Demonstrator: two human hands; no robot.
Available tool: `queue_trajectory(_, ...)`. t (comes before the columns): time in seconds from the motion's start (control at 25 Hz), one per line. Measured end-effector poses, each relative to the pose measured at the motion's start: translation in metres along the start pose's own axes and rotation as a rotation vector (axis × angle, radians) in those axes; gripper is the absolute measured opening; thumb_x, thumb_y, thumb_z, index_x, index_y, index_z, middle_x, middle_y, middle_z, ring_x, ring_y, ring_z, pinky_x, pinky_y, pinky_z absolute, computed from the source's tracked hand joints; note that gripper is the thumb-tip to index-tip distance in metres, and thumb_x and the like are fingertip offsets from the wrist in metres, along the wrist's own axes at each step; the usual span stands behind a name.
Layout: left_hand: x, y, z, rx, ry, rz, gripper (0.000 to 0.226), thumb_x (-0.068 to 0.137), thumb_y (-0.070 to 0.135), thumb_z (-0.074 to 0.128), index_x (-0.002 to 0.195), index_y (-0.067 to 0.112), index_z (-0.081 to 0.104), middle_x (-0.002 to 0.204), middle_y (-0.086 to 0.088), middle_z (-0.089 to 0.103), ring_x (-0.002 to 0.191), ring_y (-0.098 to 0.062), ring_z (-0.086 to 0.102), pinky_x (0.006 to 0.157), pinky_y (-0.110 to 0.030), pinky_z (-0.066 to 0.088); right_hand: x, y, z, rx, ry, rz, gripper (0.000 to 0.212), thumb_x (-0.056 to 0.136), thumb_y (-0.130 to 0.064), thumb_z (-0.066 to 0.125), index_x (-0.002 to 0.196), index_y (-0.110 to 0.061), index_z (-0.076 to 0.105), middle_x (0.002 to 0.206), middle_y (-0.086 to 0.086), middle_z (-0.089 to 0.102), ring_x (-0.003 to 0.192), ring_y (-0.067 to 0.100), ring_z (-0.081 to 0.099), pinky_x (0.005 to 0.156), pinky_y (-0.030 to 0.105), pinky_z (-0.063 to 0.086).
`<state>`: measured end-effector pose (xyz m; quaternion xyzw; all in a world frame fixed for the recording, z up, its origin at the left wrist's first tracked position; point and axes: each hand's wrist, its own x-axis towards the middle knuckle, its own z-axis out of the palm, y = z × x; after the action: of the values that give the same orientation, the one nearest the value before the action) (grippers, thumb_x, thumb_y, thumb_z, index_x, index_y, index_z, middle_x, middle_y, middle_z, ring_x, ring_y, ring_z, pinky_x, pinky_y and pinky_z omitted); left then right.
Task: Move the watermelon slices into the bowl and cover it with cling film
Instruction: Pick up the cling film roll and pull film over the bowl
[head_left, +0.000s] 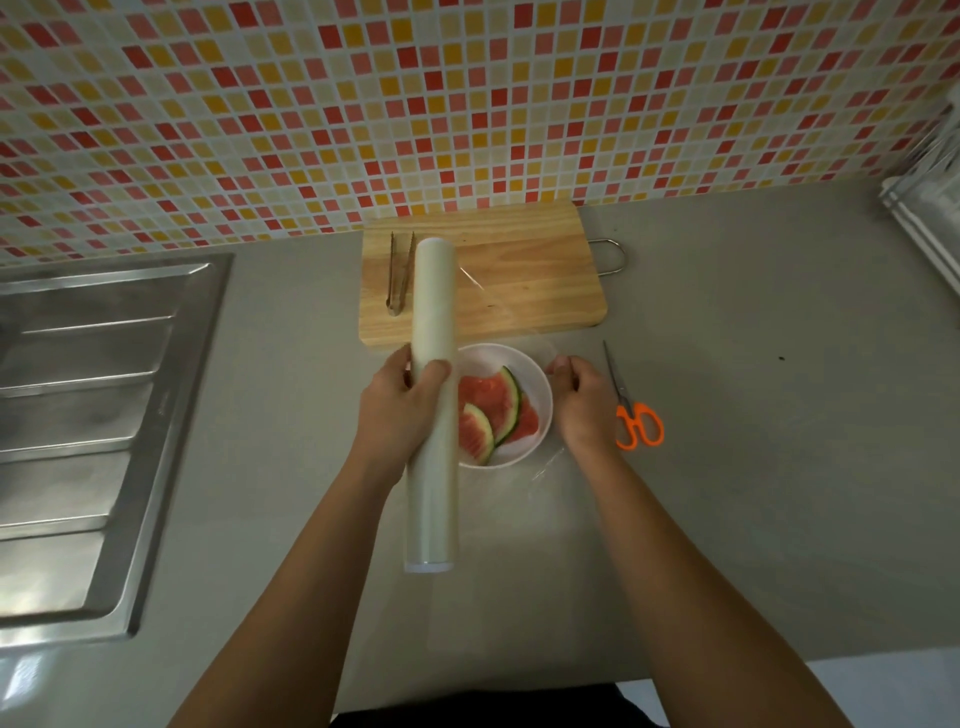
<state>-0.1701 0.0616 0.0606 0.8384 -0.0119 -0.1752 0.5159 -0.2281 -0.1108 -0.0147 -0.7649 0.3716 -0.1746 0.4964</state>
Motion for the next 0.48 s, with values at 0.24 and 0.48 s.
queue_trajectory(0.24,0.003,-0.003,-0.013,-0.154,-0.103,-0.091,0.062,0.075,0.053,0.064,0.124,0.037,0.030,0.099,-0.006,0.062,0.066,-0.016,0.070,0.051,-0.030,0.054,-0.001,0.001,0.002,-0.039,0.017,-0.036,0.028,0.095,-0.019,0.042,0.086,-0.003,0.063,0.074,0.007,0.061,0.068,0.019,0.051,0.053,0.025,0.023)
queue_trajectory(0.48,0.010,-0.008,-0.017,-0.115,-0.040,-0.079,0.044,0.075,0.036,0.071,0.110,0.018,0.052,0.096,-0.004,0.063,0.072,-0.014,0.067,0.056,-0.030,0.054,0.002,0.004,0.000,-0.074,0.043,-0.036,0.030,0.097,-0.019,0.040,0.092,-0.002,0.065,0.086,0.013,0.067,0.080,0.027,0.058,0.055,0.022,0.023)
